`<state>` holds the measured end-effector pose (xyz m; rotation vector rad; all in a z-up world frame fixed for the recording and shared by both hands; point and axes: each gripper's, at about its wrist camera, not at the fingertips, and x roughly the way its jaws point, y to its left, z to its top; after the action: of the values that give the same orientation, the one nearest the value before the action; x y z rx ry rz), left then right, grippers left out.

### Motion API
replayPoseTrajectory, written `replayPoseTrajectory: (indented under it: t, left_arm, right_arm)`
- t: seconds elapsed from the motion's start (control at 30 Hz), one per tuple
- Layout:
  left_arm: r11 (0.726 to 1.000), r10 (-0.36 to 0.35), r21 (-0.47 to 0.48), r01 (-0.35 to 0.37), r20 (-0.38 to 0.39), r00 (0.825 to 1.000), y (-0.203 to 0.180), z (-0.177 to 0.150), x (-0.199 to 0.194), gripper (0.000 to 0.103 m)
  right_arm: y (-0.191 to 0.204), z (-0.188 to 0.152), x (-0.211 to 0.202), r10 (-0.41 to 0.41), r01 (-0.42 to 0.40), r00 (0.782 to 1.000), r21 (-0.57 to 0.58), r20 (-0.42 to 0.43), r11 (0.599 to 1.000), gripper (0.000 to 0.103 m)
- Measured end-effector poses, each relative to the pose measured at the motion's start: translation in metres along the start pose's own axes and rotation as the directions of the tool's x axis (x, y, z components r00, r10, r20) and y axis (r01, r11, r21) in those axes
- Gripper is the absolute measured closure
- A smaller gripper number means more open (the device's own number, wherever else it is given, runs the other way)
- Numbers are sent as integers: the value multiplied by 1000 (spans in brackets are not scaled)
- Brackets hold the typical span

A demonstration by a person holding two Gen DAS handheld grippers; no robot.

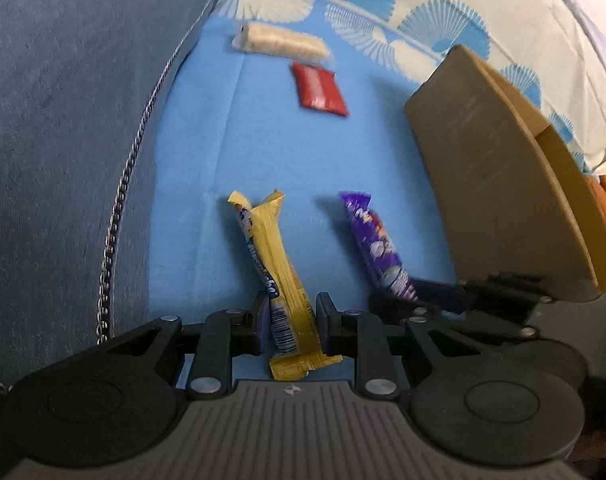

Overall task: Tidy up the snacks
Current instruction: 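Grasp the yellow bar with the left gripper, then carry the yellow bar with the left gripper while the right carries the purple bar to the box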

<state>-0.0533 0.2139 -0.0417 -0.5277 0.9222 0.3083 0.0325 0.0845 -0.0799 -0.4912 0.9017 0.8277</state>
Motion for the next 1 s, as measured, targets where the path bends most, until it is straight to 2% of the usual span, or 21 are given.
replayPoseTrajectory:
  t: [0.13, 0.4, 0.63, 1.0]
  left_arm:
    - [1000, 1, 8, -1, -28, 1000, -1, 3, 11, 76]
    - [1000, -10, 16, 10, -21, 1000, 2, 1, 10, 75]
    - [999, -32, 33, 32, 20, 999, 2, -3, 0, 77]
    - [996, -91, 8, 91, 79, 993, 11, -6, -15, 77]
  right_arm:
    - [3, -1, 2, -20, 20, 1000, -10, -2, 1000, 77]
    - [8, -5, 3, -50, 50, 999, -18, 21, 999, 77]
    - [6, -8, -8, -62, 60, 996, 25, 64, 998, 78]
    - [12, -9, -39, -101, 94, 986, 58, 135, 994, 78]
